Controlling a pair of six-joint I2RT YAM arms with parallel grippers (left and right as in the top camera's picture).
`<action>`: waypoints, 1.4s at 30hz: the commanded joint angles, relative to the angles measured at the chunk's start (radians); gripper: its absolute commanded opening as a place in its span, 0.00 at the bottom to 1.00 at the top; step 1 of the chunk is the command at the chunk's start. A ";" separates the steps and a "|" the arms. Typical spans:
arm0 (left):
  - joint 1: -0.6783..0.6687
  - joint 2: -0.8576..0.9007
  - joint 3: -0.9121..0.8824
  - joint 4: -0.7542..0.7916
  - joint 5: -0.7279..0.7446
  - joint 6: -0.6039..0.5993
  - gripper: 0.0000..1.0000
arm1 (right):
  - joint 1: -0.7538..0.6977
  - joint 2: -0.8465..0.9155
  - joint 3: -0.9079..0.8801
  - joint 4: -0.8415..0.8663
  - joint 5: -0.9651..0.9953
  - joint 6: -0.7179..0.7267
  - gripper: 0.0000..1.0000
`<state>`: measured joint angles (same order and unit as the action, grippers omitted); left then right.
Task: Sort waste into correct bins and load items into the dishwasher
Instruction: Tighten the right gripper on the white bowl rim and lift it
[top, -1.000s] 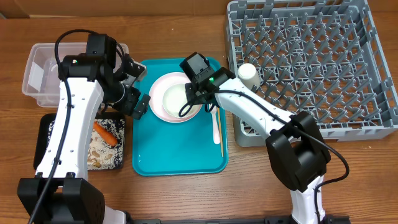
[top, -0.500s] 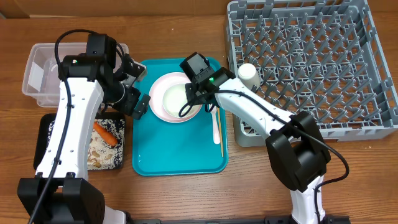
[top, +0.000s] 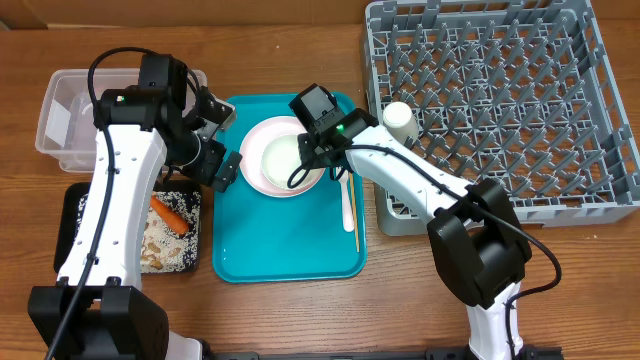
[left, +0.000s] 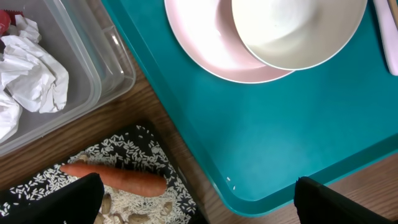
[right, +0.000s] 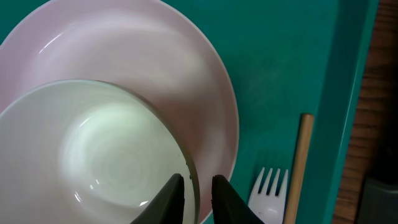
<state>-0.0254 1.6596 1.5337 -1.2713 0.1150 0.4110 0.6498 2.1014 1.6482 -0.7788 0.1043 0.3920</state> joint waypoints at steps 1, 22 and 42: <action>0.005 -0.012 0.013 0.001 -0.003 0.000 1.00 | 0.005 0.003 -0.013 0.003 0.007 0.002 0.19; 0.005 -0.012 0.013 0.001 -0.003 0.000 1.00 | 0.005 -0.001 -0.017 0.023 -0.005 0.002 0.04; 0.005 -0.012 0.013 0.001 -0.003 0.000 1.00 | 0.005 -0.079 0.040 -0.048 -0.066 0.030 0.04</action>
<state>-0.0254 1.6596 1.5337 -1.2709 0.1150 0.4110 0.6502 2.0747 1.6512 -0.8459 0.0334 0.4088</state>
